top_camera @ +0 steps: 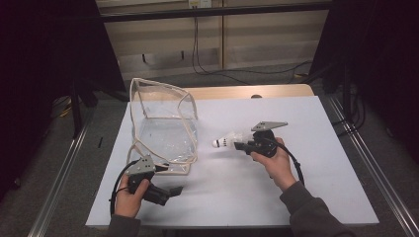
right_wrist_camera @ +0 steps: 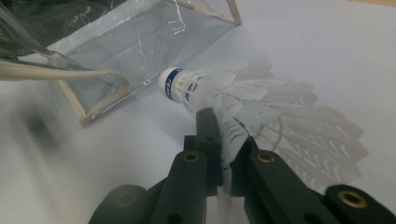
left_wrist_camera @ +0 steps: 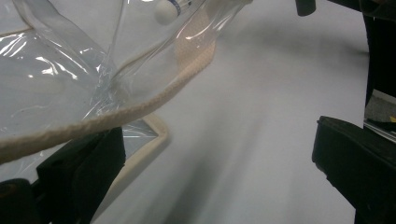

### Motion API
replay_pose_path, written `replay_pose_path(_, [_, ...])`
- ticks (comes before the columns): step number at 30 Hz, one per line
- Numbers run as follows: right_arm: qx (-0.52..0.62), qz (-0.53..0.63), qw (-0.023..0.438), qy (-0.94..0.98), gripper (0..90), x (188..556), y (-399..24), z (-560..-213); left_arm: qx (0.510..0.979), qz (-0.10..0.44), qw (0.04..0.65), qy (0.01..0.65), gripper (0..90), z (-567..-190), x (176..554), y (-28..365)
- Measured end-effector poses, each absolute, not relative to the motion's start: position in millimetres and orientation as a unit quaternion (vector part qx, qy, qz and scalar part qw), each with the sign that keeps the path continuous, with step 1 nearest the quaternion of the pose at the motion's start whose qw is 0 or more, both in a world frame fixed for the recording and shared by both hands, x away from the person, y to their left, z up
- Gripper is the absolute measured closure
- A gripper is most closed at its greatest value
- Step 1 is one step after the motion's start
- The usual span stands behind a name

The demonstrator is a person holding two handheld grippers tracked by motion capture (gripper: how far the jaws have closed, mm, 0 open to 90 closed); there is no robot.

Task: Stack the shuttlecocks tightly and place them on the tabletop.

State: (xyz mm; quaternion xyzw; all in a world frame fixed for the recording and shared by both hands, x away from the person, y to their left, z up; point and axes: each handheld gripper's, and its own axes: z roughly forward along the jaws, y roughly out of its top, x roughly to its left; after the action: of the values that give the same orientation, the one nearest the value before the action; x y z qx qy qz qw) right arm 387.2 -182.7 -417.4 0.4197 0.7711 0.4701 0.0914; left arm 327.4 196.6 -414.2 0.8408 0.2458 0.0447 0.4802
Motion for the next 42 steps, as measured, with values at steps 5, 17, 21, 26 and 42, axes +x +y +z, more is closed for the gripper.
replay_pose_path(5, [0.414,0.473,0.088,0.773,88.0,386.7,-183.8,-411.9,0.842,0.046,0.479,0.245,2.8,-414.6,327.5,196.3])
replay_pose_path(17, [0.412,0.482,0.081,0.77,88.0,384.8,-187.9,-395.7,0.841,0.046,0.48,0.246,2.8,-414.6,327.2,196.1])
replay_pose_path(21, [0.412,0.482,0.08,0.77,88.0,384.9,-188.7,-392.1,0.841,0.045,0.481,0.245,2.8,-414.2,327.3,196.2])
replay_pose_path(26, [0.409,0.478,0.083,0.773,88.0,384.2,-188.5,-386.4,0.841,0.045,0.482,0.244,2.8,-414.4,327.2,195.2])
replay_pose_path(42, [0.394,0.466,0.093,0.786,87.9,384.5,-185.7,-362.7,0.841,0.042,0.481,0.243,2.8,-415.2,326.9,194.9])
